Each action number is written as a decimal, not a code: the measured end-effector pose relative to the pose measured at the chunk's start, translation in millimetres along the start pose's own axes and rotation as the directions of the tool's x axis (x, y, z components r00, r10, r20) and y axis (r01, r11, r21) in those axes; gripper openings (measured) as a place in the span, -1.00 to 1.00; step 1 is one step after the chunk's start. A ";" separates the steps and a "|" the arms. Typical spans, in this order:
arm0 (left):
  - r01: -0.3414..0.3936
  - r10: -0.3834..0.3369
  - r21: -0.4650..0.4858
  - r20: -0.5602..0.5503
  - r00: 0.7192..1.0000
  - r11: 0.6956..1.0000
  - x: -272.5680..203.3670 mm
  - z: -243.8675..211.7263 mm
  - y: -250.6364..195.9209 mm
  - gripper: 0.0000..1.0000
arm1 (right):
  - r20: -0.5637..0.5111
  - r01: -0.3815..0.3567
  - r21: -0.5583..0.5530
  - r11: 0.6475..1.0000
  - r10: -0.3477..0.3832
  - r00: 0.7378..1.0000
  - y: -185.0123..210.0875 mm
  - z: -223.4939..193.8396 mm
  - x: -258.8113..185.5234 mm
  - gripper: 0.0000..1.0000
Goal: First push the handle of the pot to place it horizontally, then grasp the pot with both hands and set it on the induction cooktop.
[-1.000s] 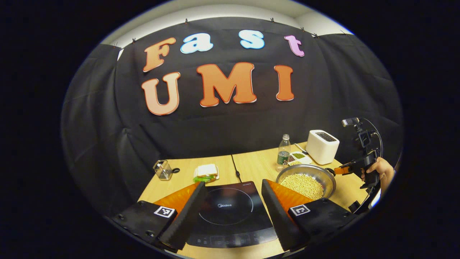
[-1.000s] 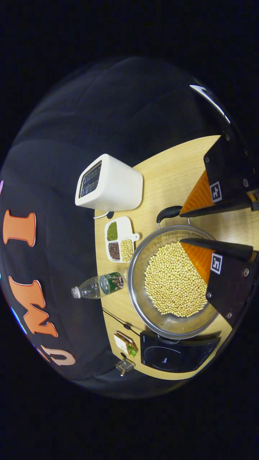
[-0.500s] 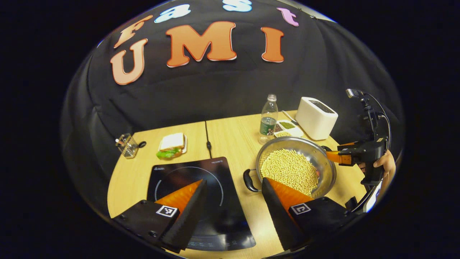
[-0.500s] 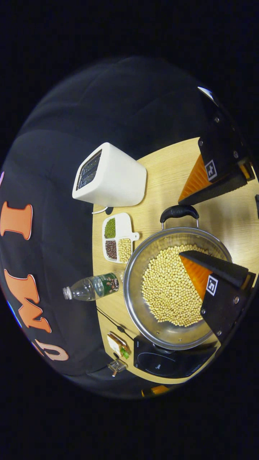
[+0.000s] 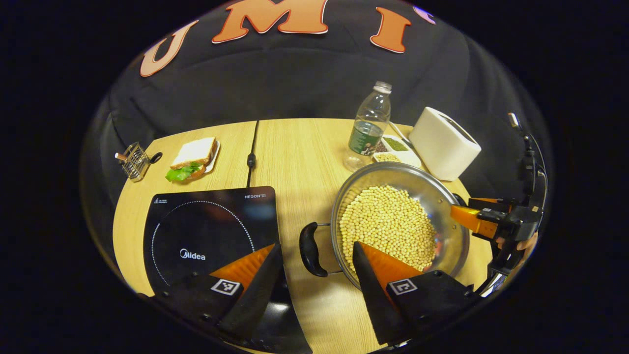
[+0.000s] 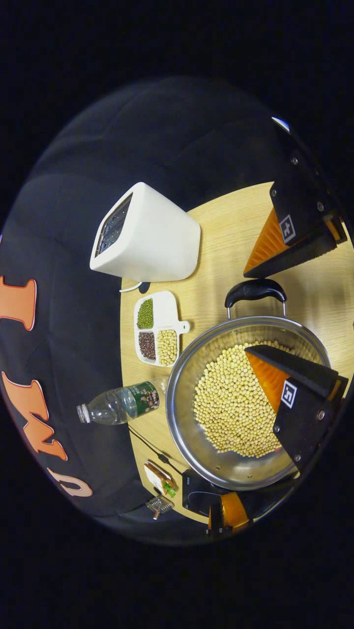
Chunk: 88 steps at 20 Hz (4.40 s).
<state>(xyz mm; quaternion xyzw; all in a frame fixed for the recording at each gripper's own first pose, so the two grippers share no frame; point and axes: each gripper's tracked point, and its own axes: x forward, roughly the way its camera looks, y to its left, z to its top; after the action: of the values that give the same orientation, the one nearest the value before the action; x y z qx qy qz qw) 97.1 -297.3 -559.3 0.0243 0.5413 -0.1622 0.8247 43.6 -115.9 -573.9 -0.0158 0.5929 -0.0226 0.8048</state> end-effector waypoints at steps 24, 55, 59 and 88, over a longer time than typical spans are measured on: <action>-0.134 0.129 0.010 0.193 0.973 0.991 74.8 10.9 -2.4 0.51 | -0.037 0.041 0.056 0.998 -0.039 0.999 1.3 -19.0 28.9 0.39; -0.271 0.293 -0.117 0.284 0.913 0.956 -116.4 10.2 230.9 0.49 | 0.089 -0.126 -0.060 0.990 0.131 0.987 -3.6 -5.6 44.5 0.31; -0.293 0.323 -0.144 0.286 0.902 0.945 -140.9 12.4 237.3 0.45 | 0.090 -0.146 -0.080 0.986 0.153 0.984 -15.8 2.6 34.6 0.31; -0.331 0.361 -0.152 0.263 0.895 0.931 -134.4 3.5 223.1 0.45 | 0.030 -0.174 -0.107 0.979 0.178 0.984 -16.0 8.6 43.7 0.32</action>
<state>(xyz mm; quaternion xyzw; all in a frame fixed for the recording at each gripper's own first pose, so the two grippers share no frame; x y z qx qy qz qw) 117.1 -54.6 -467.0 0.0539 0.4107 0.0138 0.9101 64.5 -134.3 -612.2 -0.0055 0.5762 0.0797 0.8134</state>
